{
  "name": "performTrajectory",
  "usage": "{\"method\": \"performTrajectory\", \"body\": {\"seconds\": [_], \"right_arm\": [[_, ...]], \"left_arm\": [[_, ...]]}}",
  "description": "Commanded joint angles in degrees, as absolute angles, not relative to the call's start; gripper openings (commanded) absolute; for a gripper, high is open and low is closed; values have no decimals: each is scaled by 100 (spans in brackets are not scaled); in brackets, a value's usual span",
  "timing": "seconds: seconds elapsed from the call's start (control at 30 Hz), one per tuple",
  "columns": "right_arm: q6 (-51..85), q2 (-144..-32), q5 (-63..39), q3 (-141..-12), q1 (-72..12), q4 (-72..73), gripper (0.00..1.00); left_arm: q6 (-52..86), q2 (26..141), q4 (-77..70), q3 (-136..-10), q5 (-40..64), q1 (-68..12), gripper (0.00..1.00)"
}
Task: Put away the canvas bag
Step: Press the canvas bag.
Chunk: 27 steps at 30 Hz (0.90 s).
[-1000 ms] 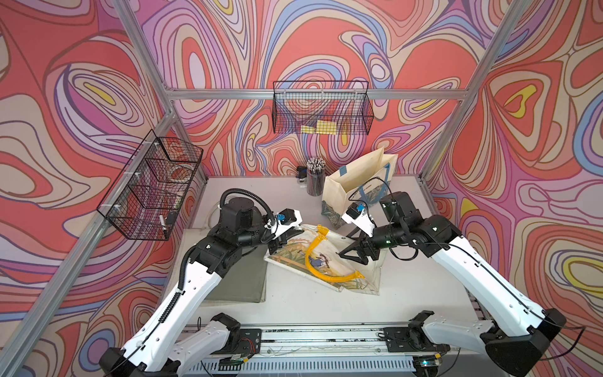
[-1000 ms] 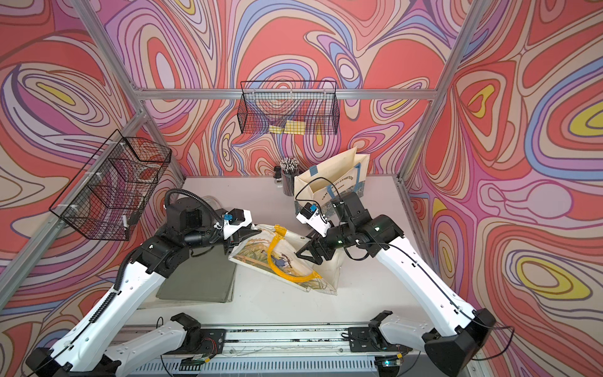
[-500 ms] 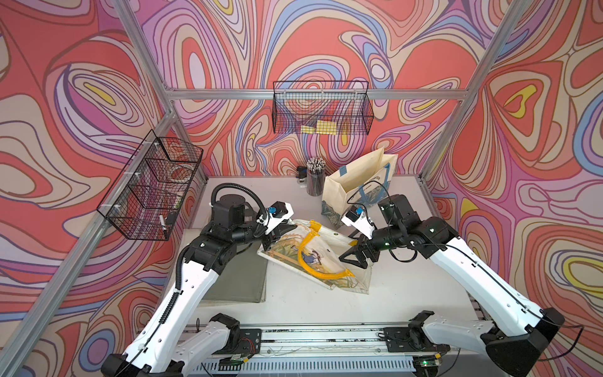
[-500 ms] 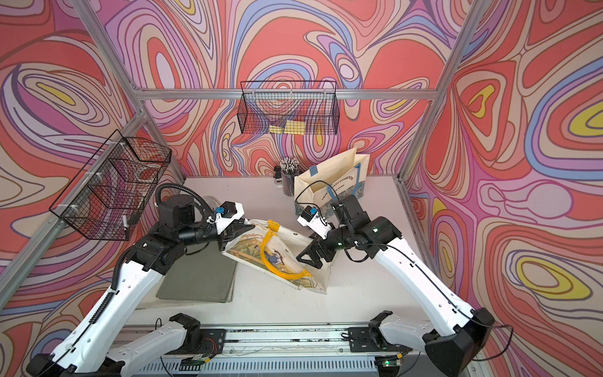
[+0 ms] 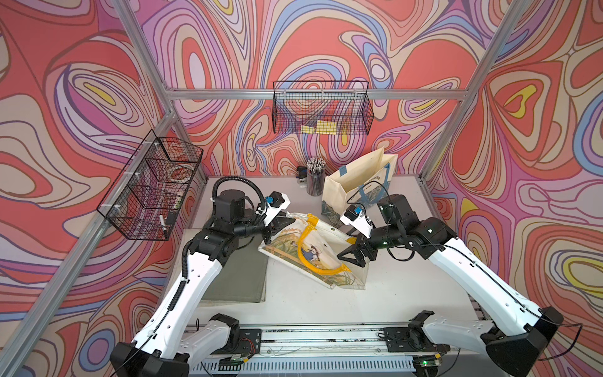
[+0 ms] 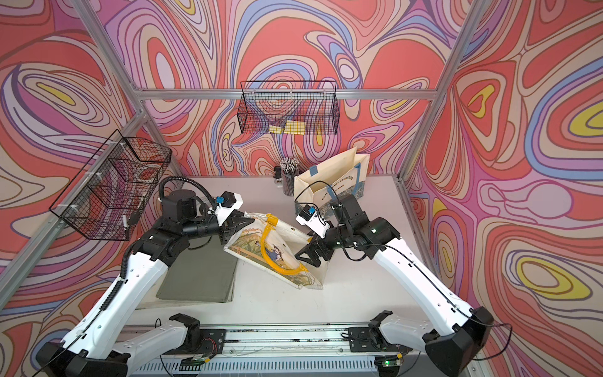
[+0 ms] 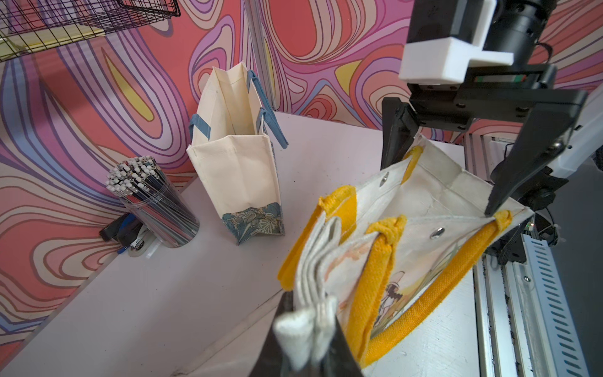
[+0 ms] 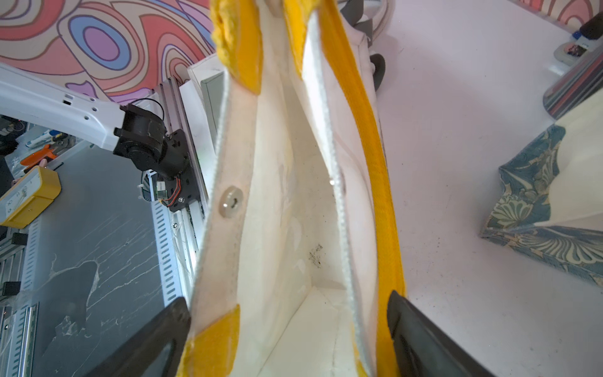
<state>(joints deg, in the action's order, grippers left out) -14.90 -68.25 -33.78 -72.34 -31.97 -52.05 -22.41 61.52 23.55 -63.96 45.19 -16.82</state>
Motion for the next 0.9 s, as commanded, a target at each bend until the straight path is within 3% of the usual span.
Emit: {"method": "performTrajectory", "body": {"seconds": [0.0, 0.17, 0.5, 0.6, 0.77, 0.87], "right_arm": [[-1412, -6777, -3873, -7258, -3235, -4985, 98], [-1591, -7104, -3838, -7241, -3239, -5343, 98], [-2197, -7023, -1798, -6961, -3300, -5177, 98], [-2399, -7021, -1772, -6852, -3296, -5121, 96], [-2338, -6888, -2282, -6647, -3295, -4800, 84], [-2332, -6788, -2417, -6619, -3296, -4724, 69]], "left_arm": [[-2144, 6177, 1941, -6451, 4700, -1639, 0], [-2121, 6255, 1946, -6507, 4702, -1642, 0], [-1996, 6253, 1820, -6454, 4804, -1629, 0], [-1887, 6156, 1551, -6290, 4865, -1624, 0], [-1968, 6059, 1459, -6224, 4863, -1622, 0], [-2089, 5964, 1646, -6171, 4779, -1621, 0]]}}
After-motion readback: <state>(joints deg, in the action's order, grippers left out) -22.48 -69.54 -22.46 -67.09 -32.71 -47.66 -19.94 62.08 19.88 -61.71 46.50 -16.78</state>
